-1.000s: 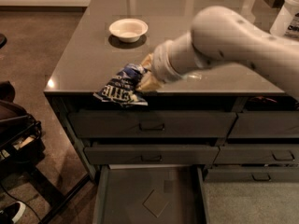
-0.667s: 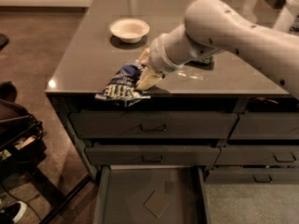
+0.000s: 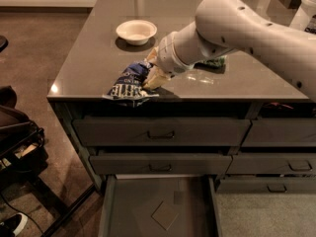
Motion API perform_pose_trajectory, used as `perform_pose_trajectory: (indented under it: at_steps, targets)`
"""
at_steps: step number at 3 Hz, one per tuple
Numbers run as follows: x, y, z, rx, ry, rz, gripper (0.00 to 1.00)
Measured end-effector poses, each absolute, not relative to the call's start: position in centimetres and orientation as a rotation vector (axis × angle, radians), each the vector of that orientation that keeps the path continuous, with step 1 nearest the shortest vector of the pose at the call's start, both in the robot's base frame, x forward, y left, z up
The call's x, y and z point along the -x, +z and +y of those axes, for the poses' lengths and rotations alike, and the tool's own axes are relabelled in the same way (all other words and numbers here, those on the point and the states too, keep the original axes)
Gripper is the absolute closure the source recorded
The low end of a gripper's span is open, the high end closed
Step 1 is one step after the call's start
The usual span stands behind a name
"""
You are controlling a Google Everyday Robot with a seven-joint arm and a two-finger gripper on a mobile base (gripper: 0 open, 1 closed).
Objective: Pick blue chip bag from bottom drawer and place on counter
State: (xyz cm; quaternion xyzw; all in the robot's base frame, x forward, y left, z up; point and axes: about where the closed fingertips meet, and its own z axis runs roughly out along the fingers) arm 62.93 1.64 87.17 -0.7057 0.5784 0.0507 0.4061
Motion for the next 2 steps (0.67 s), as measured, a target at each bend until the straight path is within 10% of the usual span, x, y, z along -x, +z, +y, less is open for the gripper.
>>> perform_pose_trajectory:
  at_steps: [2]
  targets:
    - [-64.3, 91.1, 1.5, 1.807, 0.062, 1.405, 1.0]
